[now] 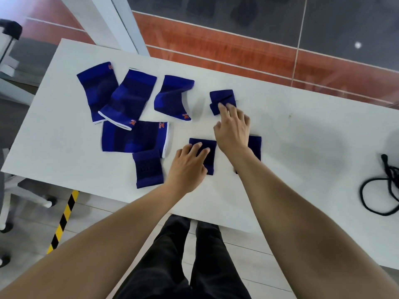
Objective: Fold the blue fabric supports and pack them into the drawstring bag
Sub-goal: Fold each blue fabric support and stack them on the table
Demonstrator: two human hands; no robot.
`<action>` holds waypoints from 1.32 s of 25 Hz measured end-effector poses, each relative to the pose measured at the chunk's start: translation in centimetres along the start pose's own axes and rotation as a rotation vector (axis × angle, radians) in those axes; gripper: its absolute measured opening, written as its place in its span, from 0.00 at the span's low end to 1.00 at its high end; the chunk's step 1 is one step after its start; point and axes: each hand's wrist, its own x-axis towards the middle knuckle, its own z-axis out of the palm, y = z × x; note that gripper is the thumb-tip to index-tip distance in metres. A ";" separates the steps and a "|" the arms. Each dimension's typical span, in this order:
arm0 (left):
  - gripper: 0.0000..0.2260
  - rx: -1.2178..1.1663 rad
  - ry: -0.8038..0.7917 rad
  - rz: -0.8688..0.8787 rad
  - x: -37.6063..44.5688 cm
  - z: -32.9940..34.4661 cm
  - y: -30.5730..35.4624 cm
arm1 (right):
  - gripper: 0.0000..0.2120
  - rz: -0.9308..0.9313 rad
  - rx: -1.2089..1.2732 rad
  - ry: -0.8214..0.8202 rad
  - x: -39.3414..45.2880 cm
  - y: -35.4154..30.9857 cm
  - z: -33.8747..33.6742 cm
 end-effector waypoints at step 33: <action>0.12 -1.914 -0.309 -0.723 2.0 -3.2 4.6 | 0.06 0.643 1.089 0.004 -16.3 3.0 -1.4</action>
